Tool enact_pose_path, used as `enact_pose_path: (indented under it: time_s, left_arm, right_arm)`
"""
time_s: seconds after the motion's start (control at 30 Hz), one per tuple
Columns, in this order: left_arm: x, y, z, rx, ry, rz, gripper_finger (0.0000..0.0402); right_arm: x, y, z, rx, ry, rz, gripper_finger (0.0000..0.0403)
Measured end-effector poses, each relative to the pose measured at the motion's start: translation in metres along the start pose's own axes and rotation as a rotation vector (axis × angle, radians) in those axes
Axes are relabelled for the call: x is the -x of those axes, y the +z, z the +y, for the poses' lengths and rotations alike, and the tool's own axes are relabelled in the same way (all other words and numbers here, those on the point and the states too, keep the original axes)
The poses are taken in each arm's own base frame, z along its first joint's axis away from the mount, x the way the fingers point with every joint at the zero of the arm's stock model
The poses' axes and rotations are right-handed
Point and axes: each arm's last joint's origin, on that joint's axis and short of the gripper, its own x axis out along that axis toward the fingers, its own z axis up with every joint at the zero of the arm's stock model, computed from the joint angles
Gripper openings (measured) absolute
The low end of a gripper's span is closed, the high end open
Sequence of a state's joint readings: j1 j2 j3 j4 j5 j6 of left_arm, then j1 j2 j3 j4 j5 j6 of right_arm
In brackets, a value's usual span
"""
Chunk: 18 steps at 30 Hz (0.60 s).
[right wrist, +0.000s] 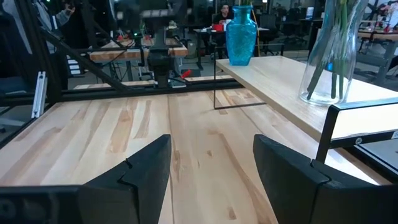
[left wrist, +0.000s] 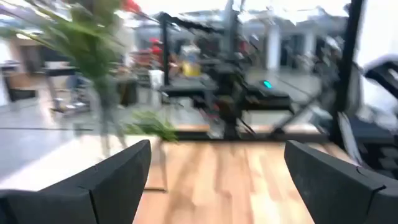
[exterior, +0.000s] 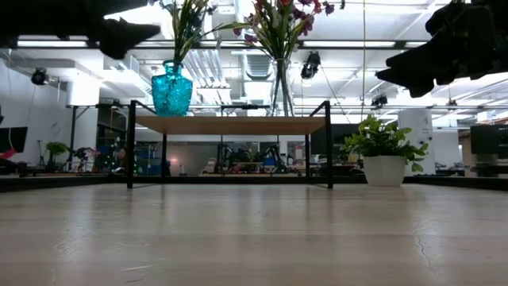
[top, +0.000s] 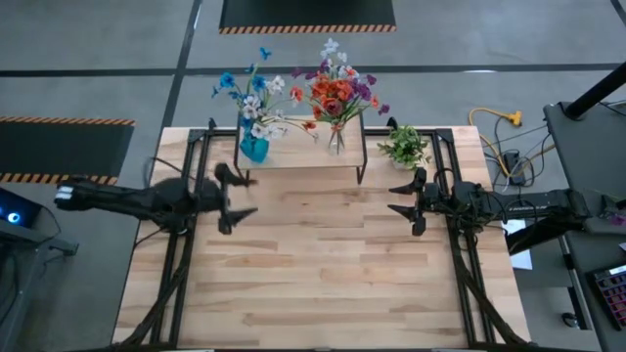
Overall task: Pick and place flowers into a vace then onto a shelf
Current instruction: Return to Home Position
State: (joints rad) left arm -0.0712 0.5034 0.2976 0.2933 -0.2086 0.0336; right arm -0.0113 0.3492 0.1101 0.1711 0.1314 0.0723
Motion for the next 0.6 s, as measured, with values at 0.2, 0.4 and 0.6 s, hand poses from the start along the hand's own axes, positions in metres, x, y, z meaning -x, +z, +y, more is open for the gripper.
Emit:
enact_pose_path:
  time_s: [0.2,0.4,0.6]
  left_arm:
    - [0.005,-0.029,-0.005,-0.002,-0.037,-0.02,0.0341]
    - [0.011,-0.041,-0.003,-0.002,-0.032,-0.035,0.0247]
    - [0.016,-0.046,-0.004,-0.019,-0.072,0.025,0.0111]
  right_arm:
    - [0.0,0.0,0.0,-0.019,0.0,-0.003,0.0219]
    - [0.0,0.0,0.0,-0.022,0.0,-0.003,0.0219]
    - [0.0,0.0,0.0,-0.022,0.0,-0.003,0.0219]
